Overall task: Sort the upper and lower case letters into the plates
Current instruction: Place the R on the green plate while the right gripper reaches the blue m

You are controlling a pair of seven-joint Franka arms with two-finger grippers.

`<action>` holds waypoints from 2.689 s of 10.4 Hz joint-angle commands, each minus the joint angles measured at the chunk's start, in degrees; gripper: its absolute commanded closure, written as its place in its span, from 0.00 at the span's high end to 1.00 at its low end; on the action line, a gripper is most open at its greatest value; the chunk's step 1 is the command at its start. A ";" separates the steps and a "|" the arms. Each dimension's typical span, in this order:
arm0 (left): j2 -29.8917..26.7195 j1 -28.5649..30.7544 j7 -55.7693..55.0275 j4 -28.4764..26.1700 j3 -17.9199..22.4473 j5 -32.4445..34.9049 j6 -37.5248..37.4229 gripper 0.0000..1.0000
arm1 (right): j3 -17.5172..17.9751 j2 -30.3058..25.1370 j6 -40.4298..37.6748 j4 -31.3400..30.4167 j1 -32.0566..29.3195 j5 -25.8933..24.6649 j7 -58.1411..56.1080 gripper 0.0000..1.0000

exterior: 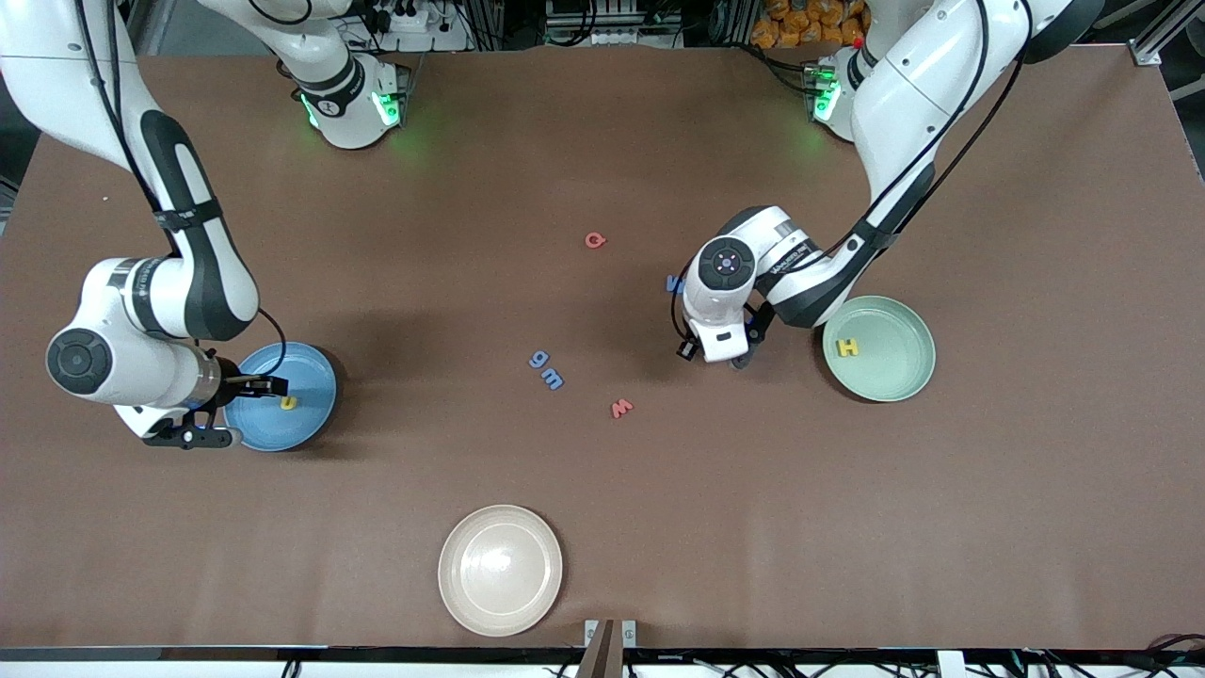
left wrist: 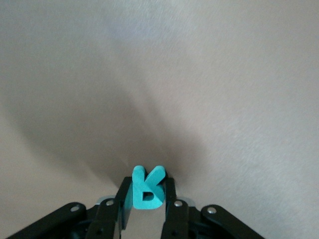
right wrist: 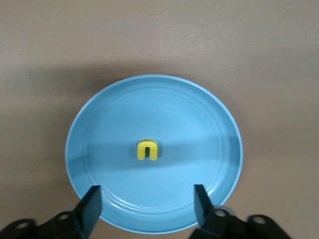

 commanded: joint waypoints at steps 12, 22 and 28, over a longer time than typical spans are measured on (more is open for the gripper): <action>-7.41 13.72 26.77 -0.35 -3.02 -0.40 -16.96 0.31 | 1.24 7.03 2.00 11.13 23.69 3.34 36.12 1.00; -10.32 27.46 49.75 -5.10 -4.60 -0.49 -16.26 1.00 | 1.15 16.97 13.83 16.69 39.01 -4.64 25.74 1.00; -9.09 22.28 41.70 -3.26 -5.57 -9.19 -14.25 1.00 | 1.41 17.60 16.07 15.55 40.41 -4.67 18.20 1.00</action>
